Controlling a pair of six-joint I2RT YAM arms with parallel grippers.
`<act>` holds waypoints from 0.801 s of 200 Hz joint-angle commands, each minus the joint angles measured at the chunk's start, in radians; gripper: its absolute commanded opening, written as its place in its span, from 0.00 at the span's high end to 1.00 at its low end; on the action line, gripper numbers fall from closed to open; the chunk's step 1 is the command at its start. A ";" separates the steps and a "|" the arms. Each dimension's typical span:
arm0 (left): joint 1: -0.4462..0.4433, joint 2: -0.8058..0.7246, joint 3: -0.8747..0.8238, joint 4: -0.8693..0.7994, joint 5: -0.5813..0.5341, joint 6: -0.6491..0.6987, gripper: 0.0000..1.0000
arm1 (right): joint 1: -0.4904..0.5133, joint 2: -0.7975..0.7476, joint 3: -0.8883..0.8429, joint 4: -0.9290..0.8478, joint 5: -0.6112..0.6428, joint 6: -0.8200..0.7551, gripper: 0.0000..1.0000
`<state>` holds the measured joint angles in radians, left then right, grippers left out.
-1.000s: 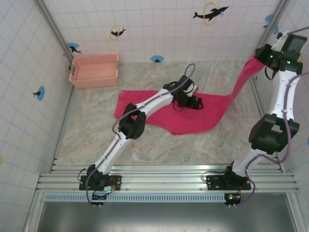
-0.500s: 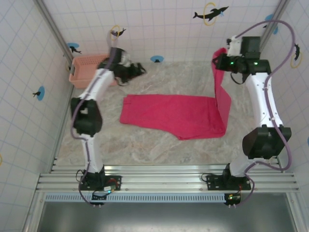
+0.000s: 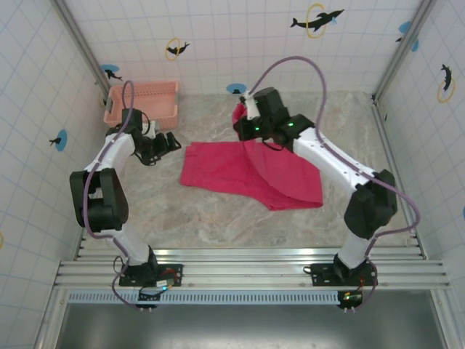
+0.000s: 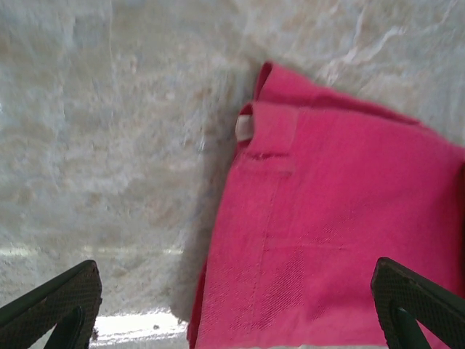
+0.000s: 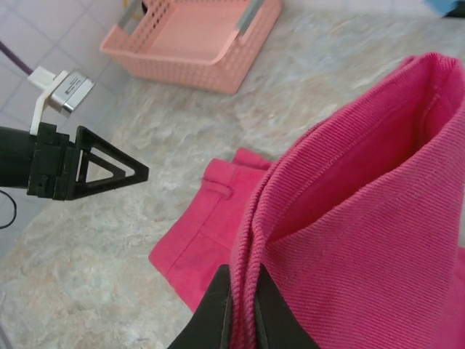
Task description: Roll up the long pants
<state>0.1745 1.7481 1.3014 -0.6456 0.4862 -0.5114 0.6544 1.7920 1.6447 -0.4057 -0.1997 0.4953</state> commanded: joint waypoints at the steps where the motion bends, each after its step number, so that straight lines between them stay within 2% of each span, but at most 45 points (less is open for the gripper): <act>1: 0.004 -0.055 -0.016 0.002 -0.001 0.037 0.03 | 0.077 0.101 0.107 0.102 0.051 0.033 0.97; 58: 0.006 -0.048 -0.019 0.005 -0.017 0.037 0.03 | 0.225 0.376 0.301 0.032 0.062 0.086 0.96; 72: 0.005 -0.046 -0.018 0.007 -0.017 0.042 0.03 | 0.248 0.420 0.317 0.039 0.066 0.105 0.79; 93: 0.006 -0.038 -0.011 0.000 -0.016 0.043 0.03 | 0.255 0.481 0.370 0.000 0.013 0.114 0.67; 110: 0.006 -0.037 -0.007 -0.003 -0.024 0.047 0.02 | 0.257 0.441 0.329 0.043 0.013 0.108 0.52; 123: 0.005 -0.043 -0.009 -0.002 -0.039 0.051 0.02 | 0.255 0.379 0.305 0.049 0.038 0.086 0.45; 160: 0.005 -0.038 -0.007 0.001 -0.030 0.063 0.03 | 0.184 0.154 0.245 -0.078 0.090 -0.005 0.39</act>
<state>0.1749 1.7195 1.2789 -0.6407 0.4576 -0.4808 0.8989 2.1696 1.9270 -0.4194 -0.1616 0.5587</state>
